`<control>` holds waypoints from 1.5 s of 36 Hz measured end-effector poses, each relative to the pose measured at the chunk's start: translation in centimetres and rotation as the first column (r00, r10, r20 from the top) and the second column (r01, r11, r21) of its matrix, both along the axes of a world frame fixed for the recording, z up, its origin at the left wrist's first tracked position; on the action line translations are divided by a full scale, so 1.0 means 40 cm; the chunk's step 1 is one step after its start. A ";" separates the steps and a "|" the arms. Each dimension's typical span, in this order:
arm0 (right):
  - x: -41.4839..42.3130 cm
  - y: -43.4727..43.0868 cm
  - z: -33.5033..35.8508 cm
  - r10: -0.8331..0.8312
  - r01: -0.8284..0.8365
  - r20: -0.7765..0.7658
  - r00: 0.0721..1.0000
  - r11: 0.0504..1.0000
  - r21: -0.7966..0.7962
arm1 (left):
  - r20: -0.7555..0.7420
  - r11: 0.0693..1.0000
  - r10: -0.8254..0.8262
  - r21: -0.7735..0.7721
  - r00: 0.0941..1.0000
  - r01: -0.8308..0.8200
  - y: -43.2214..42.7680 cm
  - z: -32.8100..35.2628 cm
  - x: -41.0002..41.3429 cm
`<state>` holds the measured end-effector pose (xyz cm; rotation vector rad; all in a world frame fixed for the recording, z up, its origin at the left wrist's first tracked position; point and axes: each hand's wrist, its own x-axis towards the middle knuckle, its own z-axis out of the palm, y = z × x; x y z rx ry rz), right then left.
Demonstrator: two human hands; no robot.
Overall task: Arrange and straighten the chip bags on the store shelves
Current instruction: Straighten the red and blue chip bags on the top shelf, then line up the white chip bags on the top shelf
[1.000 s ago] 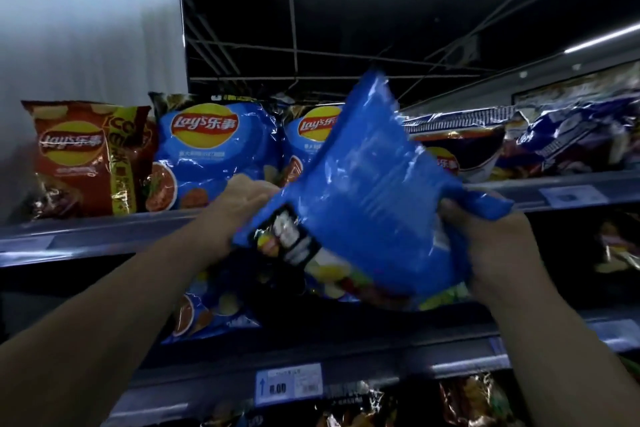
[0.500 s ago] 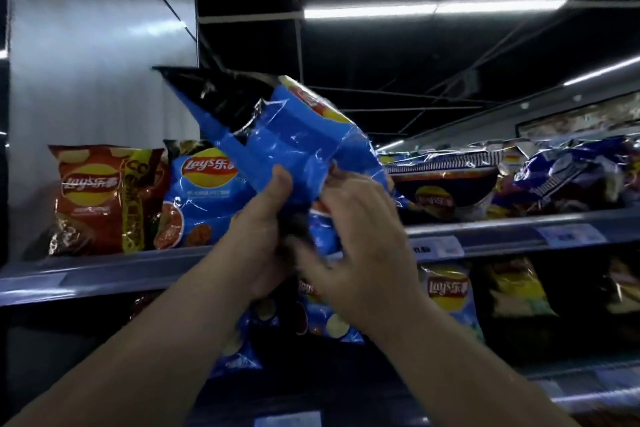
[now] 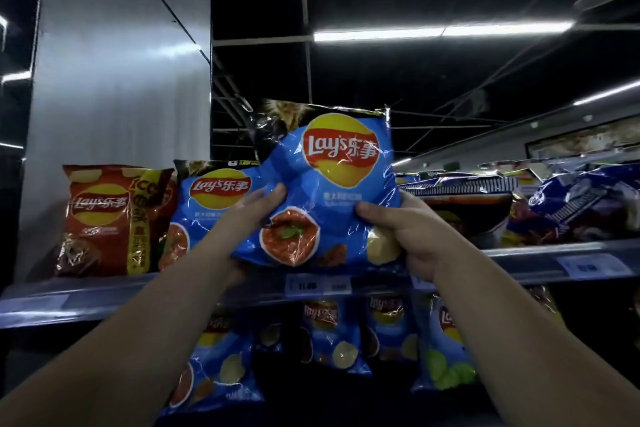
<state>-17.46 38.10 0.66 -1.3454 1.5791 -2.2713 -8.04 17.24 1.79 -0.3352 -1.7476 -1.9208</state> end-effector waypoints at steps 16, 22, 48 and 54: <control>-0.196 -0.051 -0.013 -0.493 0.512 -0.271 0.827 0.859 -0.004 | -0.311 0.218 0.729 -0.739 0.610 -0.637 -0.023 -0.059 -0.158; -0.228 -0.041 -0.002 -0.516 0.597 -0.319 0.795 0.757 0.265 | -0.410 0.183 0.700 -0.688 0.584 -0.702 -0.031 -0.085 -0.166; -0.178 -0.142 -0.037 -0.262 0.977 -0.959 0.108 0.208 0.054 | -0.523 -0.161 0.519 -0.836 0.676 -0.524 0.012 -0.098 -0.162; -0.145 -0.110 -0.077 -0.495 0.932 -0.869 -0.025 0.303 -0.199 | -0.571 -0.199 0.502 -0.807 0.650 -0.556 0.005 -0.111 -0.178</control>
